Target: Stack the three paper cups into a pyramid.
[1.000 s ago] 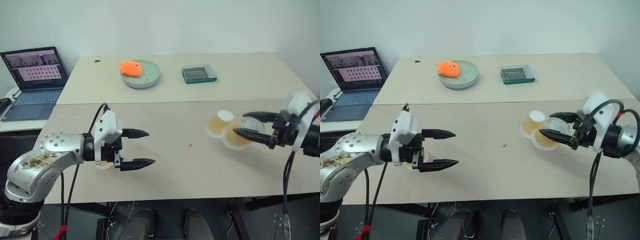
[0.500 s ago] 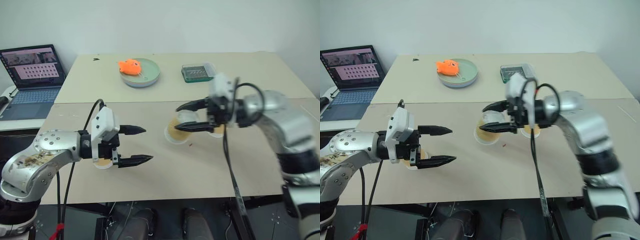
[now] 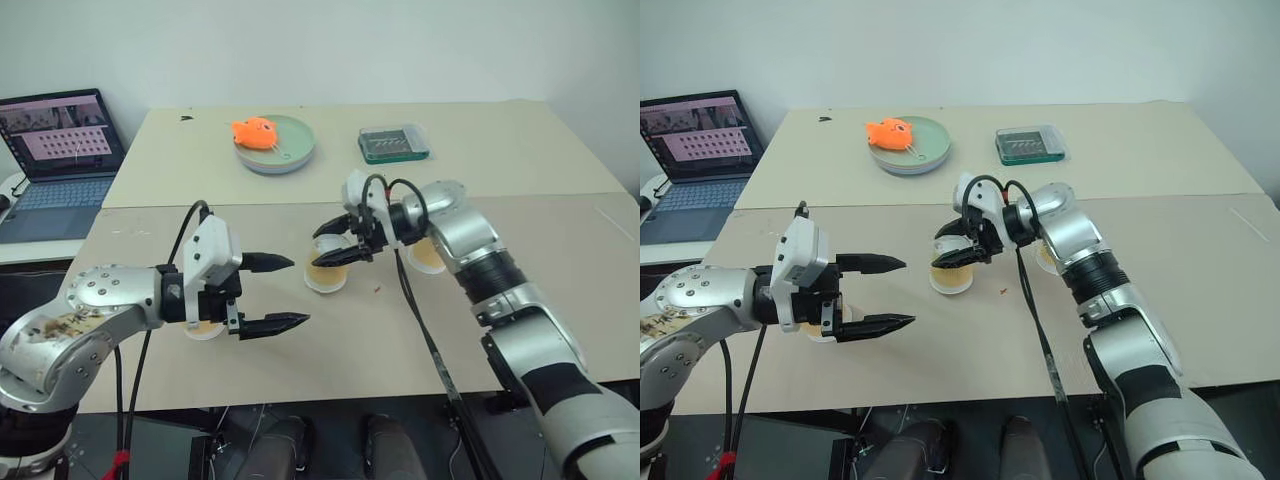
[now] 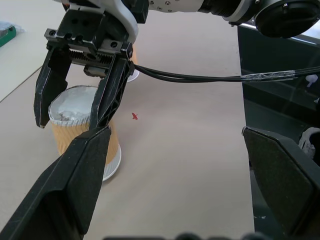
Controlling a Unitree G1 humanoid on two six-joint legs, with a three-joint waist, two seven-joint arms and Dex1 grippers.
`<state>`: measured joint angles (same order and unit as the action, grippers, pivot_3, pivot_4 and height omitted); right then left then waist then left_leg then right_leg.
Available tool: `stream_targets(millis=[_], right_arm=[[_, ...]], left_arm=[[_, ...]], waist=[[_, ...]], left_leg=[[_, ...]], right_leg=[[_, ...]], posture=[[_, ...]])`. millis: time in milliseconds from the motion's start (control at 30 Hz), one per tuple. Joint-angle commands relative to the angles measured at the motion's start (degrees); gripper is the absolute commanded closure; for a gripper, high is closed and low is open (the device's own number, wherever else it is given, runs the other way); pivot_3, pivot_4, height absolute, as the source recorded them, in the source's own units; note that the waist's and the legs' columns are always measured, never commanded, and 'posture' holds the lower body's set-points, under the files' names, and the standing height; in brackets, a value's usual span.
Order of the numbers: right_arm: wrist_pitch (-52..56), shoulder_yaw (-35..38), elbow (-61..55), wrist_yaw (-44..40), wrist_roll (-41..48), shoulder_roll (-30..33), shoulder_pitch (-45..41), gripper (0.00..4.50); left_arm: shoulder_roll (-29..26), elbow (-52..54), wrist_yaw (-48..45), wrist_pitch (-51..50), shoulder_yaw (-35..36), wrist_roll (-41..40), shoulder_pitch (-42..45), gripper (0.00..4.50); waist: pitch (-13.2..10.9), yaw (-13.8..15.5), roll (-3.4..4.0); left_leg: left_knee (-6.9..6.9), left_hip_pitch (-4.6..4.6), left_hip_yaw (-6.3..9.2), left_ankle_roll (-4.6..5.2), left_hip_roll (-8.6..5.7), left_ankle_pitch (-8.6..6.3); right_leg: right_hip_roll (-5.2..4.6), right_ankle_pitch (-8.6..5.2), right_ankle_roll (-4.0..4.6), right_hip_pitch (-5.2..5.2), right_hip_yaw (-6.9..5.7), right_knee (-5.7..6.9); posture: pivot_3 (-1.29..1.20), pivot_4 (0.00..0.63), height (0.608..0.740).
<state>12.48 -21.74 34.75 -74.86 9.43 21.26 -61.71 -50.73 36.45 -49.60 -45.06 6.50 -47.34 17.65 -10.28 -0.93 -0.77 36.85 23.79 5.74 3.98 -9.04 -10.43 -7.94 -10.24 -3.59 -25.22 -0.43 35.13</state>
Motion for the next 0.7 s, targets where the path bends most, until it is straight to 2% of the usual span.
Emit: stream_targets(millis=[33,100,167,200,267,467,700], right_arm=[[-3.0,0.7,1.2,0.7,-2.3,-1.4,-2.1,2.01],[-3.7,0.9,2.3,1.0,-3.3,-2.2,-2.4,2.01],[-4.1,1.5,3.6,1.6,-3.9,-3.1,-2.7,1.09],[-4.3,1.8,4.0,1.8,-4.2,-3.4,-2.9,0.91],[-4.6,2.2,4.2,1.9,-4.5,-3.7,-3.0,0.12],[-3.4,3.9,2.0,1.8,-4.0,-3.3,-2.8,0.02],[6.0,8.2,-17.2,0.1,-0.6,5.8,3.5,0.02]], left_arm=[[-0.5,1.7,0.5,0.5,1.5,-0.5,0.2,0.00],[-0.4,1.8,0.7,0.5,1.3,-0.5,0.2,0.00],[-0.2,1.7,0.8,0.7,1.1,-0.4,0.3,0.00],[-0.2,1.5,0.6,0.8,1.0,-0.3,0.4,0.00],[-0.2,1.4,0.5,1.0,0.8,-0.2,0.5,0.00],[-0.2,0.9,-0.1,1.6,0.5,0.2,0.8,0.00],[0.7,-0.4,-0.9,2.8,-1.2,1.6,1.5,0.00]], waist=[[0.0,0.0,0.00],[0.0,0.0,0.01],[0.0,-0.1,0.01],[0.0,-0.1,0.01],[0.0,-0.1,0.01],[0.0,-0.1,0.02],[0.0,0.2,0.03]], left_leg=[[0.00,-0.01,0.00,-0.01,0.03,0.00],[0.00,-0.05,0.00,-0.05,0.08,0.00],[0.00,-0.07,0.00,-0.08,0.12,-0.01],[0.00,-0.08,0.00,-0.08,0.14,-0.01],[0.00,-0.09,0.00,-0.11,0.17,0.00],[-0.01,-0.08,-0.01,-0.24,0.34,-0.02],[-0.01,-0.07,-0.02,-0.24,0.42,-0.04]], right_leg=[[0.05,0.02,0.03,-0.01,0.01,0.02],[0.14,0.05,0.08,-0.02,0.02,0.07],[0.21,0.08,0.14,-0.01,0.05,0.07],[0.25,0.11,0.17,-0.02,0.08,0.06],[0.30,0.12,0.19,-0.02,0.10,0.05],[0.47,0.15,0.24,-0.05,0.12,0.02],[0.52,0.18,0.30,-0.05,0.10,-0.03]], posture=[[0.00,0.150,0.740],[0.00,0.150,0.740],[0.00,0.150,0.740],[0.00,0.150,0.740],[0.00,0.150,0.740],[0.00,0.150,0.740],[0.00,0.150,0.740]])
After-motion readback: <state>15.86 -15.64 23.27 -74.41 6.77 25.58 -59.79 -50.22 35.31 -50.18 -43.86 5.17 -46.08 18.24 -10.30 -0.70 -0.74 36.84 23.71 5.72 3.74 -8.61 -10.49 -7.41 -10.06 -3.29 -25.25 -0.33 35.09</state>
